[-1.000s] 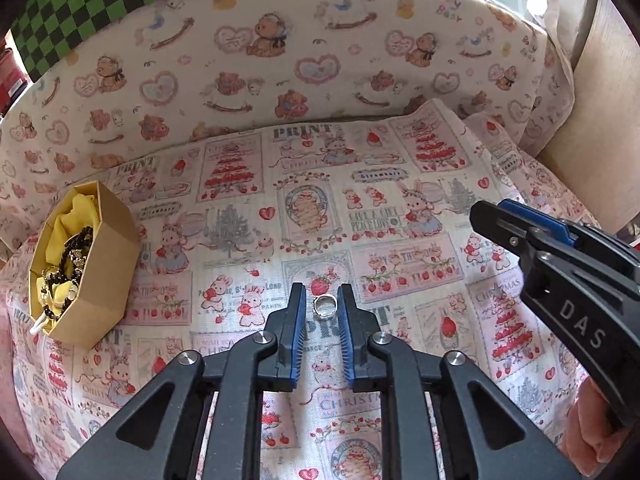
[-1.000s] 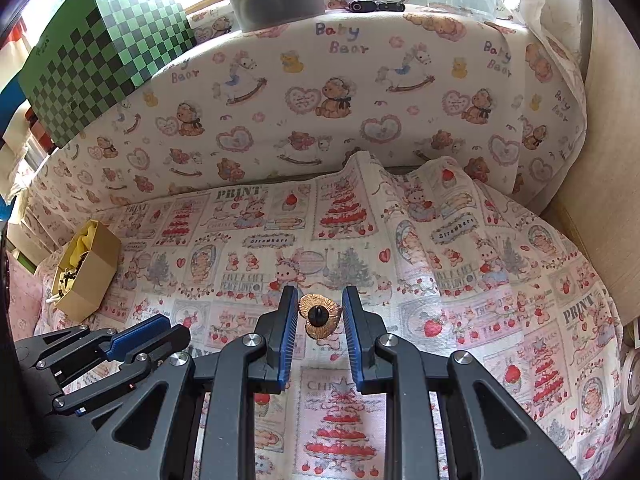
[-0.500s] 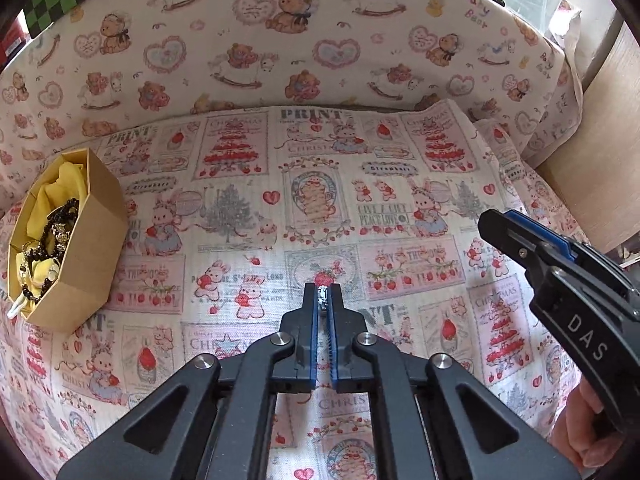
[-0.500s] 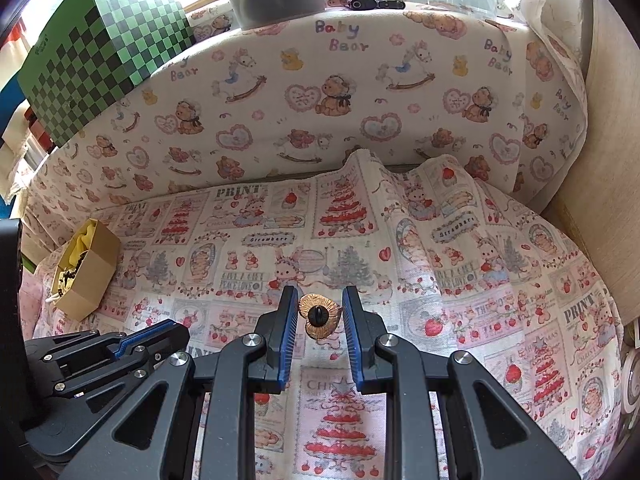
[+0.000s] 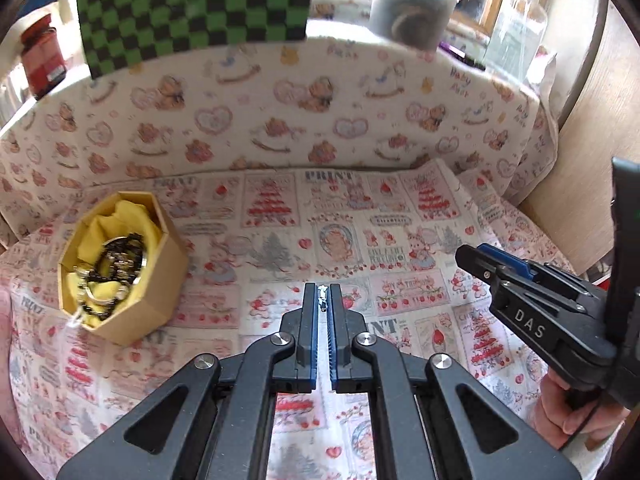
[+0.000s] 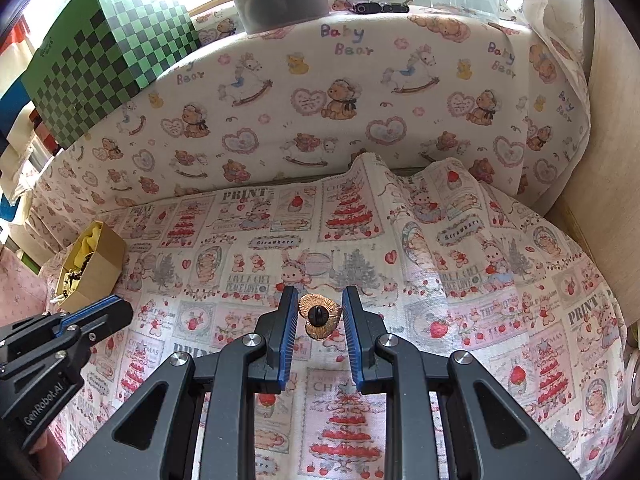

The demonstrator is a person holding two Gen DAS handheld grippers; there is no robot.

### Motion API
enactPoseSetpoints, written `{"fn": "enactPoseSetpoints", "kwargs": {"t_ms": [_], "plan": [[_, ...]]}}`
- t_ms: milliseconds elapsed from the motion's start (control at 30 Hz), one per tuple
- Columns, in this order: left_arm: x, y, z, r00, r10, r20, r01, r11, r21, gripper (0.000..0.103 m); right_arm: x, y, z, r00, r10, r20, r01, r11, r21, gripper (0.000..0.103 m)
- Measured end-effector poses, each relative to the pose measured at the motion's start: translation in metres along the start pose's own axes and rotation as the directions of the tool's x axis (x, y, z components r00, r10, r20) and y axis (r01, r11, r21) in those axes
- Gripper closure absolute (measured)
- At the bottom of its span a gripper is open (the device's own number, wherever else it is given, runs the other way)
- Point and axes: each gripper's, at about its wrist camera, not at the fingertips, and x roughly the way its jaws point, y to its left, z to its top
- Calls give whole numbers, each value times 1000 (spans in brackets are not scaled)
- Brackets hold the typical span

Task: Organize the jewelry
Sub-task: 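Carry both items over the gold box and open both tools to drop them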

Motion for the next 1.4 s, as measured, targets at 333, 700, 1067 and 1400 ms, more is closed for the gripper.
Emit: {"fn": "enactPoseSetpoints", "kwargs": {"t_ms": [333, 700, 1067, 1400], "plan": [[-49, 53, 2, 984, 31, 174, -17, 996, -87, 100, -40, 33, -11, 978, -6, 209, 31, 993, -115, 79], [-74, 129, -7, 957, 9, 289, 58, 973, -223, 100, -57, 47, -20, 932, 12, 363, 44, 988, -147, 79], [-68, 171, -10, 923, -8, 386, 127, 951, -283, 100, -64, 61, -29, 908, 222, 354, -149, 963, -223, 79], [-30, 186, -10, 951, -63, 301, 170, 924, -343, 100, -94, 97, -1, 855, 317, 411, -220, 938, -267, 79]]}}
